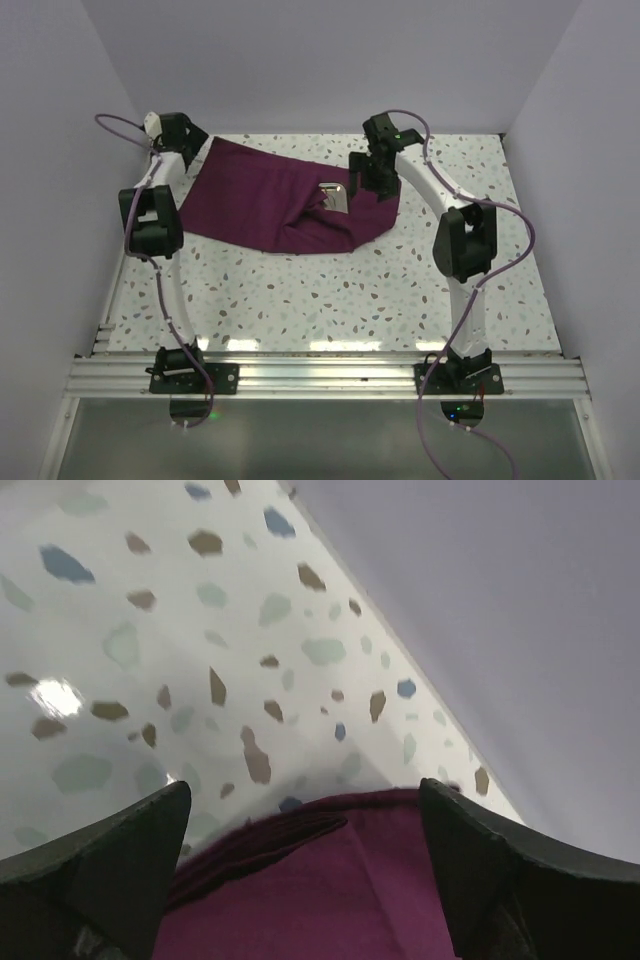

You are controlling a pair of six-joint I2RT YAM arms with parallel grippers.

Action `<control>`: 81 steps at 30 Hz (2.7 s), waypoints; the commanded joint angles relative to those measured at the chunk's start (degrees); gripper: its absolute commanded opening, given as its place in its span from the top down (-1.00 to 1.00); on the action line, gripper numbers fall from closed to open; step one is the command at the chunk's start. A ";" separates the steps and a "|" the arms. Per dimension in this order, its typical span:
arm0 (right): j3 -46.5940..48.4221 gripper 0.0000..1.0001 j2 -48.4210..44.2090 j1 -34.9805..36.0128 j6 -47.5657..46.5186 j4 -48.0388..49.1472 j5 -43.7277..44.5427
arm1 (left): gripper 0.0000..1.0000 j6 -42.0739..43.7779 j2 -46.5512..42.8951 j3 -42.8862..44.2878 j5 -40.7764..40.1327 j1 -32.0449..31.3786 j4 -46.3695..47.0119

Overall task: Open and lay out the surgical kit
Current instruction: Open the surgical kit at the center of the board.

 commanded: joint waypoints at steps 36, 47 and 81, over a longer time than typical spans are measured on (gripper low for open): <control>9.00 -0.94 13.26 7.85 -5.33 6.39 -18.19 | -0.99 9.20 -37.80 -38.44 -0.51 -0.11 -1.65; -1.11 0.78 7.19 10.32 -8.24 5.52 -8.62 | -0.99 8.41 -38.68 -40.46 1.86 -0.11 -0.51; -38.97 0.65 -31.56 44.77 -9.57 -2.14 6.33 | -0.99 2.17 -56.69 -49.69 -4.55 -2.12 -4.54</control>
